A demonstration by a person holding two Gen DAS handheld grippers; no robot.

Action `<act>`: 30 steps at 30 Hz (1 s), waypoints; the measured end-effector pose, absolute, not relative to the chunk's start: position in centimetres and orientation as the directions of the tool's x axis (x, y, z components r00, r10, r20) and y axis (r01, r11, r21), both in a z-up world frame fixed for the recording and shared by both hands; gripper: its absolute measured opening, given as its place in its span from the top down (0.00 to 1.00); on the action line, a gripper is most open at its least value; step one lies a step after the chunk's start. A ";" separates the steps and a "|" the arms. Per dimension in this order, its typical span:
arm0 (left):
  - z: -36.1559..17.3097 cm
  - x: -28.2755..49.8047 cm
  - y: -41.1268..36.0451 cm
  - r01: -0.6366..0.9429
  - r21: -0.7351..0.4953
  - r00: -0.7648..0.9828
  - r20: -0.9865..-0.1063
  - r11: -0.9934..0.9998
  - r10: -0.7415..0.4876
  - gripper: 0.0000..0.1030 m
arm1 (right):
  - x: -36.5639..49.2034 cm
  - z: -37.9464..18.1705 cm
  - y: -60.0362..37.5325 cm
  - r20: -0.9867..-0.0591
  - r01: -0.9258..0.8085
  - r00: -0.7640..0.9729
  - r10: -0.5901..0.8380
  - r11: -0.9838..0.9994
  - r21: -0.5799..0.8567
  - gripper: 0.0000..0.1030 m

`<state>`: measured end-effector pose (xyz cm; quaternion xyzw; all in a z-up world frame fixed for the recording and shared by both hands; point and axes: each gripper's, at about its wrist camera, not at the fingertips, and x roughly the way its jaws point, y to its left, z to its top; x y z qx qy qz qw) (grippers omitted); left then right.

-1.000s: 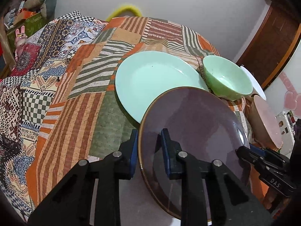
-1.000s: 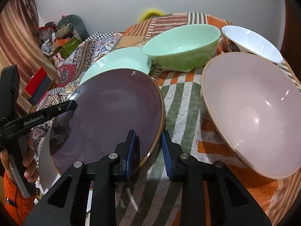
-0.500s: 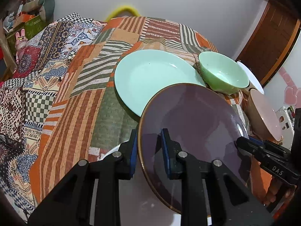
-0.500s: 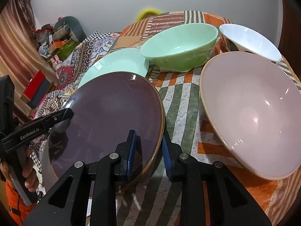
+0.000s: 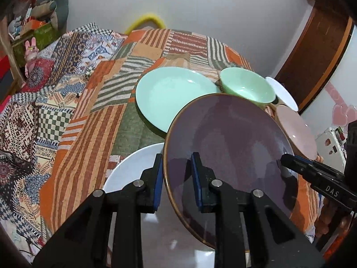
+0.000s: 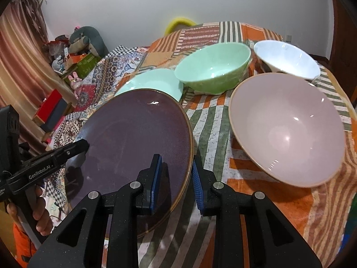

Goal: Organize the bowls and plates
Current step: 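Carry the purple plate with both grippers toward the pale pink bowl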

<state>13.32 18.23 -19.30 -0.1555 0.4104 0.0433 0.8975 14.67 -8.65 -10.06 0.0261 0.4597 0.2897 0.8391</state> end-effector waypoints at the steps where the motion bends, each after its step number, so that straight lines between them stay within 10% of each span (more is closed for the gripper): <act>1: -19.0 13.0 18.0 -0.205 -0.242 0.662 -0.748 0.949 -0.048 0.77 | 14.4 -9.8 -8.9 -0.752 -0.465 0.413 0.513 0.829 0.310 0.76; 30: -14.9 7.5 8.2 -0.046 -0.184 0.652 -0.750 0.982 -0.110 0.77 | 9.3 -7.3 -15.5 -0.701 -0.412 0.512 0.497 0.858 0.307 0.76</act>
